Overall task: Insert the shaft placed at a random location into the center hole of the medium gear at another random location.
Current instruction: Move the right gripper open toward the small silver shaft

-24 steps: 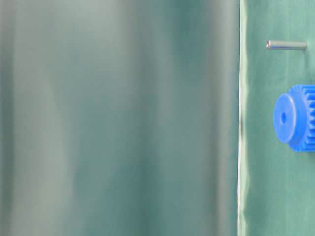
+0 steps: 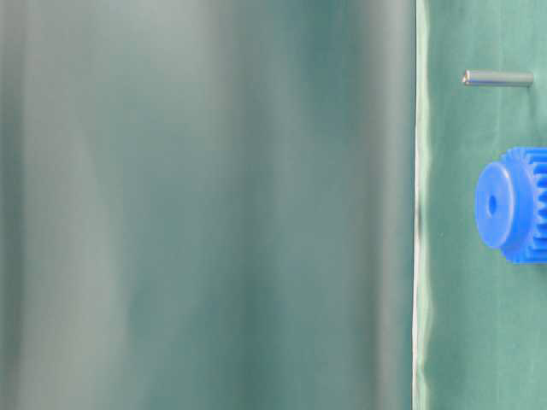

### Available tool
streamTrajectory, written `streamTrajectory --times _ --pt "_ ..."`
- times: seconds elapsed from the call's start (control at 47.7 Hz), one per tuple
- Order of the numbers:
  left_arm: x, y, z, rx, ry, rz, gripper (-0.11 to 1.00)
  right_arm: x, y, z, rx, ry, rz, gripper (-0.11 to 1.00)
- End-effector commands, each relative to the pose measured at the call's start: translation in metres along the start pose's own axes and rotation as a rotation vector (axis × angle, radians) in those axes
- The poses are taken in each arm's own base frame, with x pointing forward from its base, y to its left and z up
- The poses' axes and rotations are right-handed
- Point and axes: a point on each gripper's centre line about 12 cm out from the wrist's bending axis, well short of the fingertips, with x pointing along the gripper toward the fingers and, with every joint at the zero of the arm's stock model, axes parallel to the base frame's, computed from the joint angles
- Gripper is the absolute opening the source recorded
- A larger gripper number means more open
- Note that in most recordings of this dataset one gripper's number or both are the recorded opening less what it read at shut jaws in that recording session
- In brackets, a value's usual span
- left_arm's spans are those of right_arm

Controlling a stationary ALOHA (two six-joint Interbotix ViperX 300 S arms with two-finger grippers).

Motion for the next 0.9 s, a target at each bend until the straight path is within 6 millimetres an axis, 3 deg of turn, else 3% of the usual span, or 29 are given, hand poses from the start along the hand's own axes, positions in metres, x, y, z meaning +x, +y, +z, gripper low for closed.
streamTrajectory --times 0.0,0.105,0.273,0.357,0.525,0.881 --pt "0.002 0.000 0.011 0.003 -0.029 -0.002 0.00 0.011 -0.009 -0.004 0.009 0.029 -0.038 0.03" --pt "0.003 0.000 0.010 0.003 -0.025 -0.002 0.00 0.022 -0.015 -0.019 0.011 0.091 -0.063 0.22" --pt "0.003 0.000 0.010 0.006 -0.023 -0.002 0.00 0.044 -0.026 -0.046 0.001 0.169 -0.098 0.72" --pt "0.002 0.000 0.009 0.006 -0.021 -0.002 0.00 0.053 -0.031 -0.060 -0.013 0.190 -0.111 0.90" --pt "0.003 0.000 0.008 0.005 -0.017 -0.002 0.00 0.068 -0.039 -0.091 -0.015 0.248 -0.132 0.82" --pt "0.003 0.000 0.007 0.005 -0.011 -0.002 0.00 0.086 -0.044 -0.140 0.013 0.332 -0.155 0.82"
